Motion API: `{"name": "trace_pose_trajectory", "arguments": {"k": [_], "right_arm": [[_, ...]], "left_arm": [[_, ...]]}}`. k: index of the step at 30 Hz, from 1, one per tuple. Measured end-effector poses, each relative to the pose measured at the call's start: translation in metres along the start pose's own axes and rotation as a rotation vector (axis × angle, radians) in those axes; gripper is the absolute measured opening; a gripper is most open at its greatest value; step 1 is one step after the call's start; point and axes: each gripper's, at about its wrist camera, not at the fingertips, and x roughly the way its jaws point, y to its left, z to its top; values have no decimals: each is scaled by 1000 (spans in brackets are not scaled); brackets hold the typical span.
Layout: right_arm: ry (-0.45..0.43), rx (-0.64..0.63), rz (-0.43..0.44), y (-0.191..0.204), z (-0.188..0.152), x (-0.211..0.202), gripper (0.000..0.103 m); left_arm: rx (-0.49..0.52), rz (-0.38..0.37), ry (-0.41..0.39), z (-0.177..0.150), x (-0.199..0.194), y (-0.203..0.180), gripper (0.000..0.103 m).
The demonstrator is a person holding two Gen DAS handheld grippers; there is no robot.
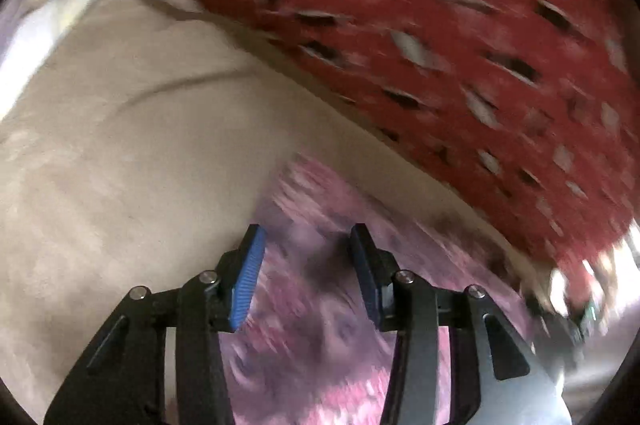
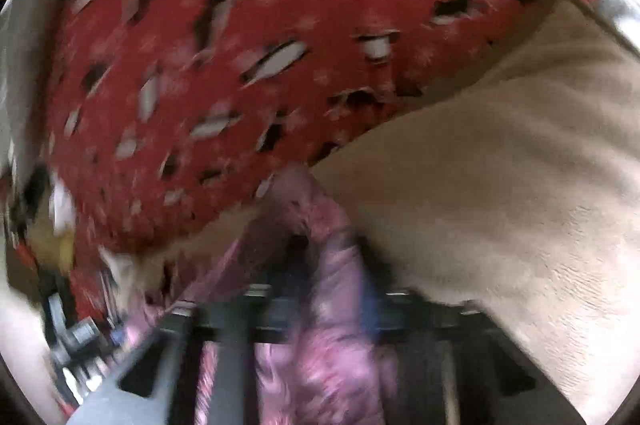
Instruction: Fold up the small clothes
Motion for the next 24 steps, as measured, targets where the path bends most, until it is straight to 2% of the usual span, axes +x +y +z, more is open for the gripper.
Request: {"name": "trace_pose_trajectory", "arguments": {"k": [1, 2, 3, 4, 6, 7, 8, 10, 11, 13, 14, 15, 16, 18, 19, 20, 21, 22, 24], "right_arm": [[16, 49, -18, -9, 1, 3, 9], [24, 97, 4, -18, 3, 4, 4], [19, 133, 48, -26, 3, -1, 5], [7, 135, 66, -29, 2, -9, 12], [-9, 87, 87, -34, -3, -29, 15], [5, 52, 118, -35, -8, -38, 20], [17, 31, 147, -37, -15, -45, 31], [31, -2, 199, -39, -31, -57, 45], [42, -10, 209, -39, -37, -59, 46], [98, -33, 197, -33, -53, -51, 46], [108, -54, 168, -29, -60, -51, 42], [94, -93, 141, -23, -67, -55, 34], [53, -145, 124, -17, -72, -66, 12], [-49, -157, 134, -22, -83, -83, 11], [-41, -134, 95, -29, -85, -79, 8], [6, -108, 39, -39, -88, -69, 4], [30, -86, 51, -45, -88, -63, 4], [18, -51, 83, -50, -88, -70, 5], [-20, -4, 133, -51, -91, -89, 12]], "left_arm": [[-38, 57, 5, 3, 5, 5, 42], [-84, 82, 15, 6, 9, 12, 39], [-125, 57, 22, 7, 8, 20, 38], [-164, 0, 22, 8, 3, 29, 38], [-176, -95, 33, 6, -7, 38, 38], [-158, -142, 48, 3, -13, 39, 38], [-126, -188, 52, -4, -21, 39, 38], [-82, -218, 48, -12, -29, 28, 38], [-60, -235, 53, -19, -33, 24, 38], [-39, -251, 81, -33, -35, 13, 38], [-24, -246, 94, -42, -35, 8, 38], [6, -220, 90, -50, -36, 3, 38], [71, -158, 67, -60, -35, -7, 38], [155, -83, 41, -72, -32, -15, 38], [180, -46, 42, -78, -29, -16, 38], [208, -1, 40, -83, -27, -20, 38], [216, 15, 39, -85, -31, -20, 38], [217, 20, 45, -86, -36, -21, 38], [206, -38, 62, -89, -52, -17, 38]]}}
